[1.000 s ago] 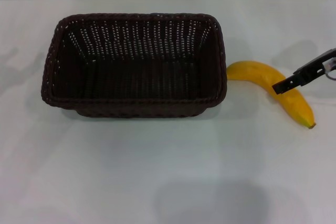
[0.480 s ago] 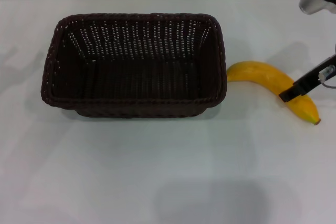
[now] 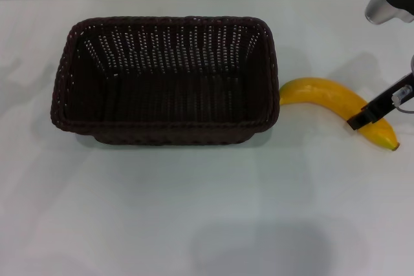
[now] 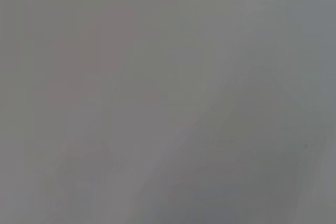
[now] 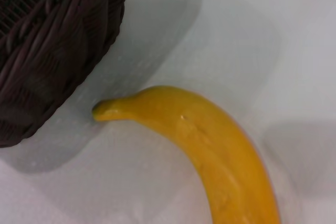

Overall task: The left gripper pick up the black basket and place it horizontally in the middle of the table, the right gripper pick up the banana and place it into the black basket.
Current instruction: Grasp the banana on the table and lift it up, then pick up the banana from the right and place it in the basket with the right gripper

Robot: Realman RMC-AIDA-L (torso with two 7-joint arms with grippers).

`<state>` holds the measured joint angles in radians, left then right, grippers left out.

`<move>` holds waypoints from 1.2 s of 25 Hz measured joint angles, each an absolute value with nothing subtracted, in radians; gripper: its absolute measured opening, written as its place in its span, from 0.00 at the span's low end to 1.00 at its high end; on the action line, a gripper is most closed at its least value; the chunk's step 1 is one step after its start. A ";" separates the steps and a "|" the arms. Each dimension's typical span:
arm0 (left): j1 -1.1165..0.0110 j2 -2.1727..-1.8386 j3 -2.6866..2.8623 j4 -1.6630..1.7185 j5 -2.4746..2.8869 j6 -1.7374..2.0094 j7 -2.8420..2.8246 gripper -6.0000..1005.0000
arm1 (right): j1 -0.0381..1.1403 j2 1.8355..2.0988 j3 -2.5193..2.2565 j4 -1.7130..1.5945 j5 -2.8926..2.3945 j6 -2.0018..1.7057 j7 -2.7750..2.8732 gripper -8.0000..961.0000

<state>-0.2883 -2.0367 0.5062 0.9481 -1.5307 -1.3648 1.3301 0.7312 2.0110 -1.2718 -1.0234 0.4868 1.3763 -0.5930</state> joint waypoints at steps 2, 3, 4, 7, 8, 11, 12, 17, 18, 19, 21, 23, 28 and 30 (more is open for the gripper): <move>-0.288 -2.037 0.506 0.943 -1.531 -1.364 1.328 0.89 | 0.729 2.010 -1.271 -1.022 0.488 1.374 -0.607 0.51; -0.288 -2.036 0.506 0.940 -1.532 -1.364 1.328 0.89 | 0.729 2.010 -1.271 -1.022 0.487 1.373 -0.610 0.51; -0.288 -2.036 0.506 0.939 -1.532 -1.364 1.327 0.89 | 0.728 2.010 -1.270 -1.022 0.487 1.371 -0.616 0.51; -0.284 -2.036 0.506 0.939 -1.532 -1.364 1.330 0.89 | 0.720 2.008 -1.248 -1.043 0.481 1.364 -0.623 0.52; -0.282 -2.036 0.505 0.939 -1.533 -1.364 1.331 0.89 | 0.715 2.006 -1.231 -1.058 0.481 1.361 -0.626 0.52; -0.281 -2.036 0.505 0.939 -1.534 -1.364 1.332 0.89 | 0.702 1.999 -1.142 -1.113 0.481 1.359 -0.653 0.53; -0.281 -2.036 0.505 0.939 -1.534 -1.364 1.332 0.89 | 0.699 1.998 -1.100 -1.136 0.481 1.359 -0.675 0.53; -0.281 -2.035 0.505 0.939 -1.536 -1.364 1.330 0.89 | 0.695 2.002 -0.953 -1.243 0.528 1.361 -0.774 0.54; -0.281 -2.035 0.504 0.939 -1.536 -1.363 1.330 0.89 | 0.694 2.004 -0.943 -1.264 0.564 1.361 -0.797 0.54; -0.281 -2.035 0.505 0.939 -1.536 -1.364 1.330 0.89 | 0.694 2.006 -0.942 -1.279 0.601 1.361 -0.815 0.54; -0.281 -2.034 0.504 0.939 -1.536 -1.364 1.331 0.89 | 0.694 2.008 -0.956 -1.299 0.713 1.361 -0.854 0.55; -0.282 -2.034 0.505 0.939 -1.536 -1.364 1.330 0.89 | 0.700 2.009 -0.995 -1.303 0.819 1.360 -0.888 0.55; -0.282 -2.034 0.505 0.940 -1.550 -1.364 1.337 0.89 | 0.745 2.011 -1.158 -1.272 0.962 1.314 -0.946 0.56; -0.283 -2.035 0.505 0.940 -1.551 -1.364 1.339 0.89 | 0.771 2.013 -1.237 -1.239 0.991 1.276 -0.969 0.57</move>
